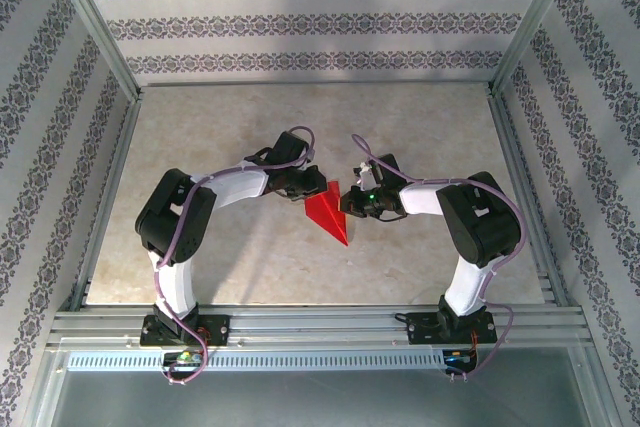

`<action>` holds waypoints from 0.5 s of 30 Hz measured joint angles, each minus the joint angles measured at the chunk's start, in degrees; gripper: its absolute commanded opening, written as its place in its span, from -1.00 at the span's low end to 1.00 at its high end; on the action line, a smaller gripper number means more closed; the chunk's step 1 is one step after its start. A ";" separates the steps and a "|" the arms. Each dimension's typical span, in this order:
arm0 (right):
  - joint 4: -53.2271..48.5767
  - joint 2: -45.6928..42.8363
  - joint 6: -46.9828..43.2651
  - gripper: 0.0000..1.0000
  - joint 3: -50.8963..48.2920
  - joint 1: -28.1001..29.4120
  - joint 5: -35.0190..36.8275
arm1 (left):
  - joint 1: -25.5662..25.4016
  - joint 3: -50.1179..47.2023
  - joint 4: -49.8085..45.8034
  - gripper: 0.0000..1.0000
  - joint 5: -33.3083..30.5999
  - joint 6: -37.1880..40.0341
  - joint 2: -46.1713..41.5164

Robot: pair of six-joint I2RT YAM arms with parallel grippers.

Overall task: Fold a paper plane with a square sheet of paper (fold left side to right side)
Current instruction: Fourth fold the wing at the center of the table.

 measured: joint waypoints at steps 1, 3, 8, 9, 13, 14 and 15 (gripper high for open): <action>0.00 0.00 0.00 -0.99 0.00 0.00 0.00 | 0.00 0.11 -0.02 -0.86 0.39 -0.11 0.02; 0.00 0.00 0.00 -1.00 0.00 0.15 0.02 | 0.00 0.81 -0.04 -0.93 1.40 -0.13 0.48; 0.02 0.00 0.00 -0.99 0.00 0.24 0.17 | -0.31 3.23 0.04 -1.00 3.28 -0.13 3.32; 0.00 0.00 0.00 -0.99 0.00 0.26 0.17 | -0.48 3.58 0.07 -1.00 3.69 -0.13 4.11; 0.00 0.00 -0.02 -0.99 0.00 0.26 0.20 | -1.05 3.82 0.02 -1.00 4.52 -0.13 6.51; -0.02 0.00 -0.02 -0.99 0.00 0.26 0.20 | -1.11 3.82 0.00 -1.00 4.50 -0.11 6.88; -0.04 0.00 -0.02 -0.99 0.00 0.28 0.20 | -1.14 3.82 -0.02 -1.00 4.48 -0.09 7.13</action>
